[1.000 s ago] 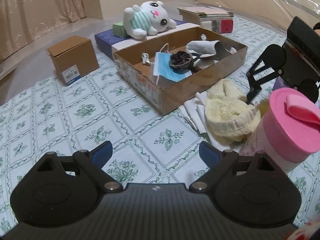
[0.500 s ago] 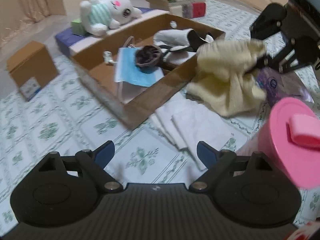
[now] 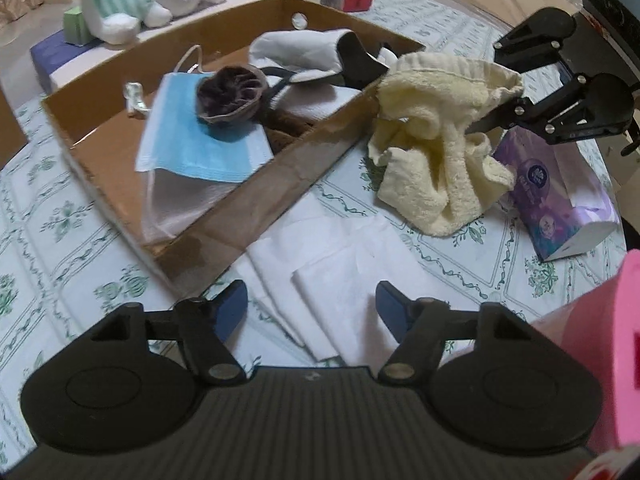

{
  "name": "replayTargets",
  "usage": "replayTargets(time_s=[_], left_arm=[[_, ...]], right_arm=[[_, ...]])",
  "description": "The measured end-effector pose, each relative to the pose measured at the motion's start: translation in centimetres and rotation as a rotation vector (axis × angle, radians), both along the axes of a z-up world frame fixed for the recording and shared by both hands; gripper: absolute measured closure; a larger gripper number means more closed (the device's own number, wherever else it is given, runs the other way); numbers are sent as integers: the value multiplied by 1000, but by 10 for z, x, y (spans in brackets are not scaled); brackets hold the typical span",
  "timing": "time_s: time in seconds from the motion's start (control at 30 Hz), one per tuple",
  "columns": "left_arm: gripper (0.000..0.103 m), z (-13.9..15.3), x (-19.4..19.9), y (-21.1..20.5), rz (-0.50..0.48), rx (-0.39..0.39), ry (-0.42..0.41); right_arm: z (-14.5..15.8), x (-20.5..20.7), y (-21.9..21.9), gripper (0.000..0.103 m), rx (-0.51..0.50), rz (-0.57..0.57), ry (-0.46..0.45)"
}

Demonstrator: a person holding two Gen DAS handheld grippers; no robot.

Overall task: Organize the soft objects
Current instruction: 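Grasp the yellow towel with the right gripper while the left gripper grasps the white cloth, then lift the yellow towel and white cloth with both grippers over the box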

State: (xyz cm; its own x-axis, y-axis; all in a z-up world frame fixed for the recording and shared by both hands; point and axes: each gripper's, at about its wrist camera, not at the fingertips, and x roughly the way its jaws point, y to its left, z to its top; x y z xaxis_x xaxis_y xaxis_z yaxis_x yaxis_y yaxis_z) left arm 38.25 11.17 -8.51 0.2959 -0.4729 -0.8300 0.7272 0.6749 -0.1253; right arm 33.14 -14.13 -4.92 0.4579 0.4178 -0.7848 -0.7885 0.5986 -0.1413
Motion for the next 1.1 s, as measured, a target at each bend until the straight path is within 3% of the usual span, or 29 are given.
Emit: replayTargets(time_s=[0.13,0.2,0.27,0.33,0.47,0.77,1.1], left_arm=[[47,-7,3,-8,-16,9,3],[60,-7,4,-9,-15,17,-2],[86,-6,5,-8,-1,19,11],[92,-4,3,-7,4,35,6],[93,9,-12,1,33,51,-20],[93,64,-47,38,327,90,-78],[93,119,-113,55,504,89,-122]], right_arm=[[-7,2,2,85,2,-2,0],[-9,2,2,85,4,-4,-1],[-9,2,0,85,9,-11,-2],[-7,1,-3,85,18,-24,-1],[1,-2,-9,85,43,-55,-5],[41,-18,-25,85,102,-177,-40],[94,-82,-39,85,134,-187,-96]])
